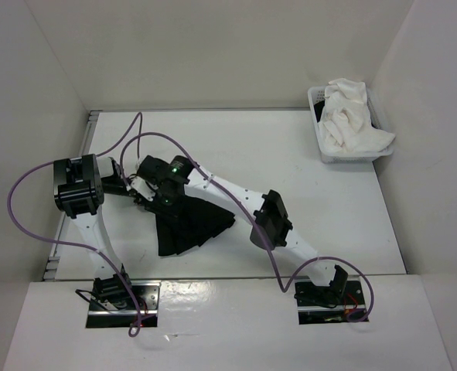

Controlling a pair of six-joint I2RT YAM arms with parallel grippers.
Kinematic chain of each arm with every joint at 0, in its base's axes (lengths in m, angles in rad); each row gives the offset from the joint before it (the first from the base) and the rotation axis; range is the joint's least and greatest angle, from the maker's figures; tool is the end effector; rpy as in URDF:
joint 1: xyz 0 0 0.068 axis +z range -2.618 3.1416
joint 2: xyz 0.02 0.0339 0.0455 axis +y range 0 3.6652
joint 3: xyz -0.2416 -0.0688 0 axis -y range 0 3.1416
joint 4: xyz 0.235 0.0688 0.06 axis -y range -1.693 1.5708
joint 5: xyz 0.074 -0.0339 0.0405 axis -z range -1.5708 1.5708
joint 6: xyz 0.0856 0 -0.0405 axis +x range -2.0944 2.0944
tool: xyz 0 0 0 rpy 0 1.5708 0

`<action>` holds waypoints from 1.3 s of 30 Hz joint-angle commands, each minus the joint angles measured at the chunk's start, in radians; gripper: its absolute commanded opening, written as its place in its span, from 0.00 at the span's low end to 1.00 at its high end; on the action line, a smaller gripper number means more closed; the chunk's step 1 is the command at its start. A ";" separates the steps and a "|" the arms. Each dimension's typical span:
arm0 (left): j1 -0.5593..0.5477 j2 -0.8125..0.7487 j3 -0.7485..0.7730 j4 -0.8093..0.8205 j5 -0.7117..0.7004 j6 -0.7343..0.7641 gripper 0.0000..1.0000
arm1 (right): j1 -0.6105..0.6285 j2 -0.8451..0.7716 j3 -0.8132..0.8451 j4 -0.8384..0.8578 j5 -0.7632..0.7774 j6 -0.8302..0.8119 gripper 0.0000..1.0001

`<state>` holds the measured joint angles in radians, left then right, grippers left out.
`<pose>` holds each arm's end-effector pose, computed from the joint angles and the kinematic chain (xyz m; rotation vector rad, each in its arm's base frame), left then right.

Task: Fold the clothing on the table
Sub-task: Fold the skirt

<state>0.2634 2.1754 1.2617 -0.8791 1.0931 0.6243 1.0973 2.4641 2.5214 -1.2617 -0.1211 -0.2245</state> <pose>0.3321 0.0108 0.0523 0.2772 2.4481 -1.4682 0.2171 0.4465 0.1899 -1.7660 2.2194 0.3779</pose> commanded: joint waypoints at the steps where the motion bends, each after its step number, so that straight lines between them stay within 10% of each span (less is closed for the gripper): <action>1: 0.005 -0.031 -0.012 0.058 -0.039 0.052 0.00 | 0.013 0.002 0.083 -0.031 -0.067 -0.001 0.50; 24: 0.033 -0.040 -0.012 0.049 -0.021 0.061 0.00 | 0.024 -0.132 -0.131 -0.041 -0.537 -0.220 0.68; 39: 0.207 -0.104 -0.030 -0.015 -0.012 0.195 0.81 | -0.186 -0.476 -0.412 -0.019 -0.376 -0.260 0.73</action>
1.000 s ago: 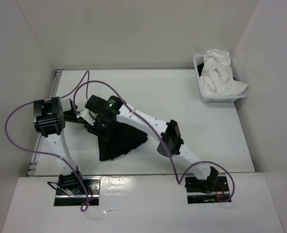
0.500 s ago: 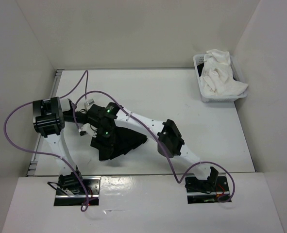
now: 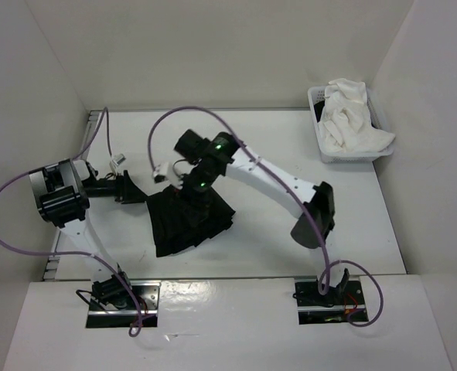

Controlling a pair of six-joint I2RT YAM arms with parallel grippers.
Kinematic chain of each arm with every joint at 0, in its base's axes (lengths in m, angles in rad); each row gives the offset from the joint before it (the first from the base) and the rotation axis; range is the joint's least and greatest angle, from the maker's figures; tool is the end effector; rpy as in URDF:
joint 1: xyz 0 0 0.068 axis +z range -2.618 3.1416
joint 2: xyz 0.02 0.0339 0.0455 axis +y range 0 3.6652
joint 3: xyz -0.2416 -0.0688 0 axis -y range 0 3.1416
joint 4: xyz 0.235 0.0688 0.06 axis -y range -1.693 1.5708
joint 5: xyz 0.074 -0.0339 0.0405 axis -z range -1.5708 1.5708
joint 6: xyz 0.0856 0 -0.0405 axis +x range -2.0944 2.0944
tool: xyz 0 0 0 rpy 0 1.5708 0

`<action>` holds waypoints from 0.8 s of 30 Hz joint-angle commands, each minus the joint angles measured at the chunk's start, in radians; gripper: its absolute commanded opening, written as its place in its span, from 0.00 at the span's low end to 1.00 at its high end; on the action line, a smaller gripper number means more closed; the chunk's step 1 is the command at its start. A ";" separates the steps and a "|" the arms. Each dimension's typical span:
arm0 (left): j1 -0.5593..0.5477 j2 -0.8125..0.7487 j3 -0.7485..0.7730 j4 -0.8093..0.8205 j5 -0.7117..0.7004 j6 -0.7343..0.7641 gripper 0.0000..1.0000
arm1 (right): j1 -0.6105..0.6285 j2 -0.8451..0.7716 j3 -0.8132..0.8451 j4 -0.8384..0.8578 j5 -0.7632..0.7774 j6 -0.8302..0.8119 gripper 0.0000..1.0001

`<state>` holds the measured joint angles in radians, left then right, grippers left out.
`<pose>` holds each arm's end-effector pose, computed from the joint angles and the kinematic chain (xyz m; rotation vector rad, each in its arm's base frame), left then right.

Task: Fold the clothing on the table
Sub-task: Fold the skirt

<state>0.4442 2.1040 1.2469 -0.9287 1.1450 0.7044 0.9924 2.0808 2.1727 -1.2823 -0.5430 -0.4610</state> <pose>0.3212 0.0666 0.0764 0.1407 2.3165 -1.3885 0.1932 0.3768 0.2689 -1.9625 1.9828 0.8891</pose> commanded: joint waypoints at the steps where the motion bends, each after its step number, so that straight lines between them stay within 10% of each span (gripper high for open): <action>1: 0.045 -0.033 -0.015 0.007 -0.064 0.125 0.82 | -0.109 -0.117 -0.092 0.011 0.055 -0.024 0.73; 14: 0.100 -0.435 0.097 -0.226 -0.064 0.144 0.82 | -0.578 -0.695 -0.746 0.457 0.191 0.156 0.81; 24: 0.111 -0.956 0.004 0.123 -0.278 -0.535 1.00 | -0.966 -1.251 -1.071 0.689 0.279 0.334 0.98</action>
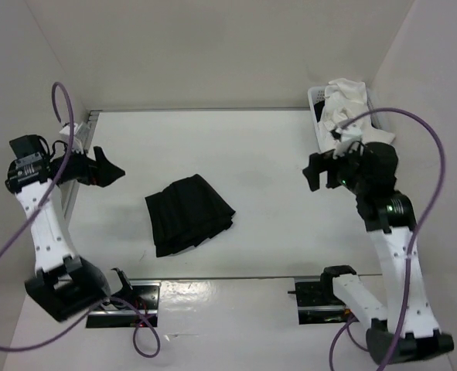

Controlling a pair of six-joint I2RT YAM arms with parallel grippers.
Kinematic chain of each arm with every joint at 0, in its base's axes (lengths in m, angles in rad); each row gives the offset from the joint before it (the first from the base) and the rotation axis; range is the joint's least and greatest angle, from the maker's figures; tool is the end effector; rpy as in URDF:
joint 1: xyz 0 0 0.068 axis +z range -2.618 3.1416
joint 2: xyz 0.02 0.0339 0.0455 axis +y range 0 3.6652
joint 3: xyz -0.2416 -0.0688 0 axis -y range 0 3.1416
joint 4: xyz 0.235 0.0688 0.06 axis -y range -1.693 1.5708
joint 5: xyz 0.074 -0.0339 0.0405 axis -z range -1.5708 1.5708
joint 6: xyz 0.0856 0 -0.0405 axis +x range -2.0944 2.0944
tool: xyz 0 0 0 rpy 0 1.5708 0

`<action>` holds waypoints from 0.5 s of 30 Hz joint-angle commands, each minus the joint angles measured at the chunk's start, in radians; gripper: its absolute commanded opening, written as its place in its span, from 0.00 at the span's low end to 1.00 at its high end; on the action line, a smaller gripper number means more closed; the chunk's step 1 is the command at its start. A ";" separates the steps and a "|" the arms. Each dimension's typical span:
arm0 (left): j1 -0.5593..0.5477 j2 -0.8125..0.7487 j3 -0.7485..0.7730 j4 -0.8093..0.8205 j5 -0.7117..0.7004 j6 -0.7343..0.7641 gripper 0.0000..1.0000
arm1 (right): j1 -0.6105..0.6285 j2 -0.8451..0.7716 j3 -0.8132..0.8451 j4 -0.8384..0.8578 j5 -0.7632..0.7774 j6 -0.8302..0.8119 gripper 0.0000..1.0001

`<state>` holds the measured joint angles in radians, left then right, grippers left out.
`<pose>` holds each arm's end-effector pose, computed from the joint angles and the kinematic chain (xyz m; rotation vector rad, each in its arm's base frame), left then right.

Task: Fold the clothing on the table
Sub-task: Fold the skirt

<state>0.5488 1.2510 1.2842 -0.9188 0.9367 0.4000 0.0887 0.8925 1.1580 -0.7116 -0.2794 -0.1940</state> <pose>0.2543 0.0746 0.3141 0.2184 2.0900 -0.5937 0.2175 0.0430 0.3538 -0.4565 1.9522 0.2142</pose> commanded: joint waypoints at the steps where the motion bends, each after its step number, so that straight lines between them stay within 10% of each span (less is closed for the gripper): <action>1: 0.007 -0.173 -0.046 0.126 -0.070 -0.269 1.00 | -0.088 -0.091 -0.070 0.118 0.005 0.080 0.98; 15: -0.109 -0.340 -0.240 0.221 -0.192 -0.208 1.00 | -0.222 -0.193 -0.196 0.133 0.006 0.057 0.98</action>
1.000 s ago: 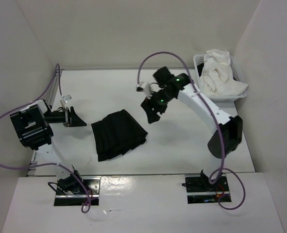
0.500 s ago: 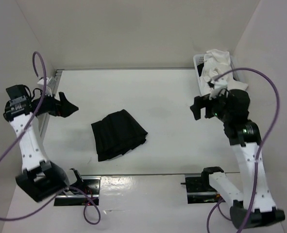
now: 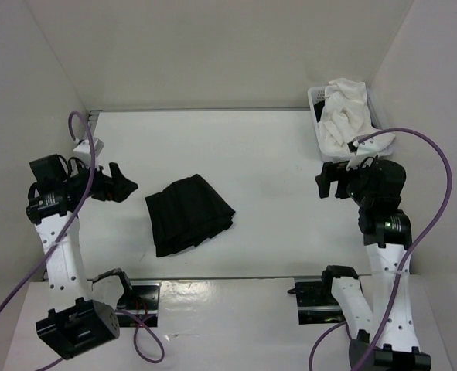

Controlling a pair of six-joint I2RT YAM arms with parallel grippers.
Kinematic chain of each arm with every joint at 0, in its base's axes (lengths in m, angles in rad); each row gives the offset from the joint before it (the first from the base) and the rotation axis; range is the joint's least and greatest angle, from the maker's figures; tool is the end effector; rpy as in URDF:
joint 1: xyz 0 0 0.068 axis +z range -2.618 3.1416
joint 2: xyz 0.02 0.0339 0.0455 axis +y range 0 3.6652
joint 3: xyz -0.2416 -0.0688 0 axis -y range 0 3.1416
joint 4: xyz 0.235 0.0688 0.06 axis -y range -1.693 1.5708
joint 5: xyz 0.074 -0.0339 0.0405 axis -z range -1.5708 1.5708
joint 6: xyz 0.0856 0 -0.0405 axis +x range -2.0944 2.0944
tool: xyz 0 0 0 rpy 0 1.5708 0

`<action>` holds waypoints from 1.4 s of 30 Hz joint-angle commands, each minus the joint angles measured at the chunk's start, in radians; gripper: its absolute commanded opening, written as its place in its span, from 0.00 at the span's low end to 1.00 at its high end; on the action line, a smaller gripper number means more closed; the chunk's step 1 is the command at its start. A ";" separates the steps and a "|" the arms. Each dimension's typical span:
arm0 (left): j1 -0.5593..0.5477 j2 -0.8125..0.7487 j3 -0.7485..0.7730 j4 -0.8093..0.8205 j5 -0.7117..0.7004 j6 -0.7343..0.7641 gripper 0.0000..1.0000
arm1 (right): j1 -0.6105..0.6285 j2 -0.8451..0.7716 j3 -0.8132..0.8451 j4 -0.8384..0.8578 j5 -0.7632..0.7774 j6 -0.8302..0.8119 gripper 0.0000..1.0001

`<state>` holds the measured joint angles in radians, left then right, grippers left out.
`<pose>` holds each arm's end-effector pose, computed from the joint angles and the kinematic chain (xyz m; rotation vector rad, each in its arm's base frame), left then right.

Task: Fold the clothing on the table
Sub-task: Fold the skirt

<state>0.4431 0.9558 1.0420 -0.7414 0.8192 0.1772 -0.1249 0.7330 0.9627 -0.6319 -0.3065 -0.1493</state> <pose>0.2207 0.0355 0.3101 0.1585 2.0331 -0.5246 0.2005 0.0009 0.3262 -0.2224 1.9425 0.1218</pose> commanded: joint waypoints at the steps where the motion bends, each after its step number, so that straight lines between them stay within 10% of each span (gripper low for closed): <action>1: -0.003 -0.058 0.003 0.034 -0.101 0.004 1.00 | -0.009 -0.034 -0.001 0.054 0.052 0.013 0.98; 9: -0.003 -0.158 -0.037 0.056 -0.374 -0.036 1.00 | -0.033 0.054 0.008 0.031 0.129 0.007 0.98; 42: -0.003 -0.270 -0.065 0.074 -0.374 -0.036 1.00 | -0.140 -0.090 -0.019 0.012 0.032 -0.064 0.98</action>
<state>0.4416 0.6956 0.9813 -0.7013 0.4477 0.1516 -0.2600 0.6395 0.9421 -0.6331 -0.2657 -0.2035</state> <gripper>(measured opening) 0.998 0.980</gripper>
